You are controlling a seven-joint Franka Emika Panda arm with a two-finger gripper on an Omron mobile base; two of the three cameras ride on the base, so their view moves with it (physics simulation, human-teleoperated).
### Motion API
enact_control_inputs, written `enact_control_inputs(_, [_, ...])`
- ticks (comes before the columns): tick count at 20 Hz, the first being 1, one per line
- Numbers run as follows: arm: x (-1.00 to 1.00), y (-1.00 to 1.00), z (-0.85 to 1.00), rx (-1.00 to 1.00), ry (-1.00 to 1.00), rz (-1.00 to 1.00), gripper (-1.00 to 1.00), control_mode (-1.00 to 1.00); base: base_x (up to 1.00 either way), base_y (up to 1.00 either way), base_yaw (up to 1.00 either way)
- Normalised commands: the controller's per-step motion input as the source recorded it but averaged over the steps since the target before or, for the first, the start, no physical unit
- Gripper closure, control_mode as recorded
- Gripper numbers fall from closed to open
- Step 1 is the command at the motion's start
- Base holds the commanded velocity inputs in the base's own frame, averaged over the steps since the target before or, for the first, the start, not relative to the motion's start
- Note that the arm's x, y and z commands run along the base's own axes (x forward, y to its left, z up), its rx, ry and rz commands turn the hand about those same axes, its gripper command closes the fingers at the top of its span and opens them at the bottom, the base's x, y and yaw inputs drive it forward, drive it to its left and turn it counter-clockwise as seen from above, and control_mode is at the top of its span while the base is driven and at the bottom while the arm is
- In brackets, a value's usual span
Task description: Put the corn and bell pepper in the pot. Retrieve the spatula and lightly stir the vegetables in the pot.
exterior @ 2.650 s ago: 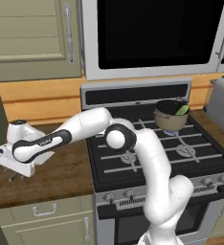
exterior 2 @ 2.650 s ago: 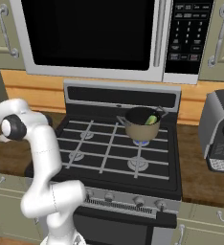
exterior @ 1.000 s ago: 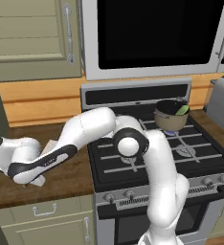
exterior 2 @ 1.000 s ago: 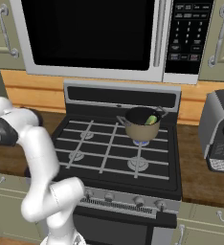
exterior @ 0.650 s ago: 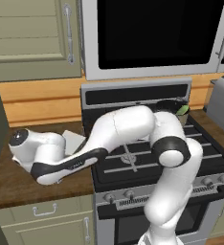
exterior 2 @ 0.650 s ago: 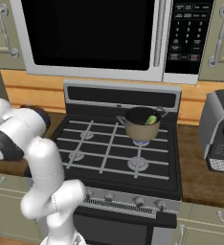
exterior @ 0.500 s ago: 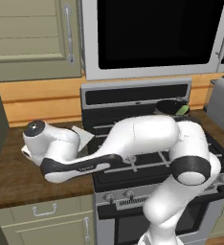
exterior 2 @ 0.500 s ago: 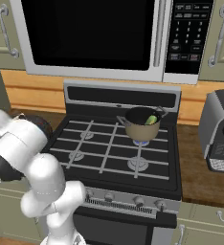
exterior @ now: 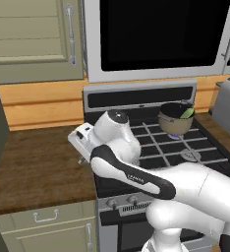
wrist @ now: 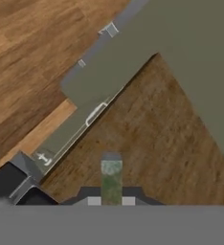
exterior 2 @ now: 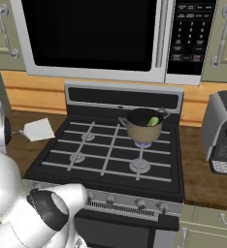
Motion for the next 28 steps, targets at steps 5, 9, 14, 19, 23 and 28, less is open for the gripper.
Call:
enact_control_inputs(5, [0.02, -1.0, 0.43, 0.4, 0.0, -0.01, 1.0, -1.0, 0.0, 0.0, 0.0])
enact_control_inputs(9, [0.0, -1.0, 0.74, 0.33, 0.0, 0.0, 1.0, -1.0, 0.0, 0.0, 0.0])
enact_control_inputs(14, [0.01, -1.0, 0.81, 0.31, 0.0, 0.0, 1.0, -1.0, 0.0, 0.0, 0.0])
enact_control_inputs(19, [0.45, -1.0, 0.44, 0.36, 0.1, -0.04, 1.0, -1.0, 0.0, 0.0, 0.0])
enact_control_inputs(23, [0.56, -0.98, 0.19, 0.34, 0.15, -0.11, 1.0, -1.0, 0.0, 0.0, 0.0])
enact_control_inputs(28, [0.53, -0.99, 0.09, 0.28, 0.12, -0.32, 1.0, -1.0, 0.0, 0.0, 0.0])
